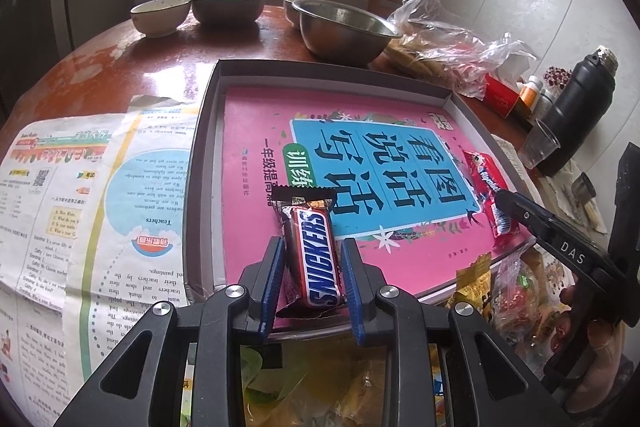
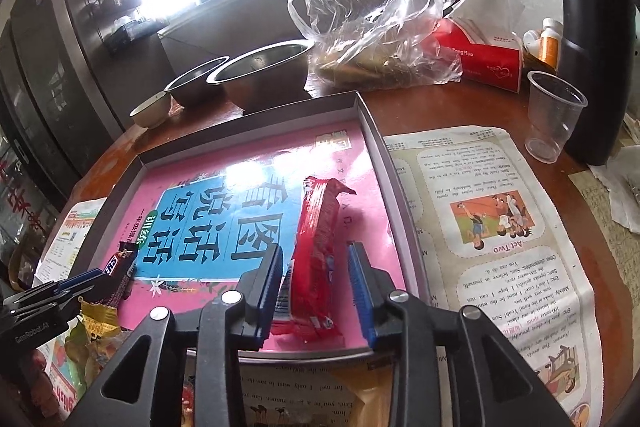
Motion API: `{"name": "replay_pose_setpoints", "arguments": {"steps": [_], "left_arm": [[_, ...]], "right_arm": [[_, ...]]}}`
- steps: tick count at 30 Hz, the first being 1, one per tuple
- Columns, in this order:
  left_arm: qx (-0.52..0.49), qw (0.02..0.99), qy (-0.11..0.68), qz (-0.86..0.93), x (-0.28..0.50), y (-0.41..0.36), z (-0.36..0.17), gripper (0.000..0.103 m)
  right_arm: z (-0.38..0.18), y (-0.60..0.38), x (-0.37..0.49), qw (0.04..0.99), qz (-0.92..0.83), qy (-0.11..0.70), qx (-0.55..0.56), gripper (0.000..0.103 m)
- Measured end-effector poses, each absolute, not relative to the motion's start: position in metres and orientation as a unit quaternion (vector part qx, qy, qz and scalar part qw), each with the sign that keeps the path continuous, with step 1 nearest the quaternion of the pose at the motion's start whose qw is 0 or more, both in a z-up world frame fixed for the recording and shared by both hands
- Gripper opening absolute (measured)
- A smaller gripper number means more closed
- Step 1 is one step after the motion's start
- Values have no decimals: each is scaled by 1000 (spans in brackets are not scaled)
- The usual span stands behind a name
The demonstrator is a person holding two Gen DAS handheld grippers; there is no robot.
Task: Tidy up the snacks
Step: 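Lower the Snickers bar into the tray with the left gripper while the right gripper releases the red snack there, then move both grippers back toward the remaining snack pile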
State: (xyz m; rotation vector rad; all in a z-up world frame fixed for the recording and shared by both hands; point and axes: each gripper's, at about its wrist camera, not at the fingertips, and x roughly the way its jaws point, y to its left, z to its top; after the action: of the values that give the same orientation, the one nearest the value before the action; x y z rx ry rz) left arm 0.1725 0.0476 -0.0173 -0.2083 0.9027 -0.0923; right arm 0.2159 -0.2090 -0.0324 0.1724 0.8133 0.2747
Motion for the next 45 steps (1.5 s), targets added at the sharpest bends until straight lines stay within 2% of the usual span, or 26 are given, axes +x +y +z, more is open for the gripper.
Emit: {"name": "replay_pose_setpoints", "arguments": {"steps": [2,4,12,16,27,34,45], "left_arm": [[-101,894,434,-45,172,47,-16,35],[-101,895,431,-45,170,47,-14,43],[-107,902,416,-40,162,52,0,53],[-111,905,410,-39,157,55,6,55],[-117,913,390,-33,138,66,26,60],[-121,916,383,-26,124,76,35,68],[-110,916,385,-24,108,76,39,68]], "right_arm": [[-31,-210,214,906,134,392,85,38],[-29,-212,213,908,133,388,88,42],[-13,-221,200,918,135,361,93,49],[-6,-223,193,920,141,353,97,52],[13,-227,172,925,149,335,97,52],[21,-229,158,928,154,325,93,55],[27,-231,137,930,159,319,88,59]]}}
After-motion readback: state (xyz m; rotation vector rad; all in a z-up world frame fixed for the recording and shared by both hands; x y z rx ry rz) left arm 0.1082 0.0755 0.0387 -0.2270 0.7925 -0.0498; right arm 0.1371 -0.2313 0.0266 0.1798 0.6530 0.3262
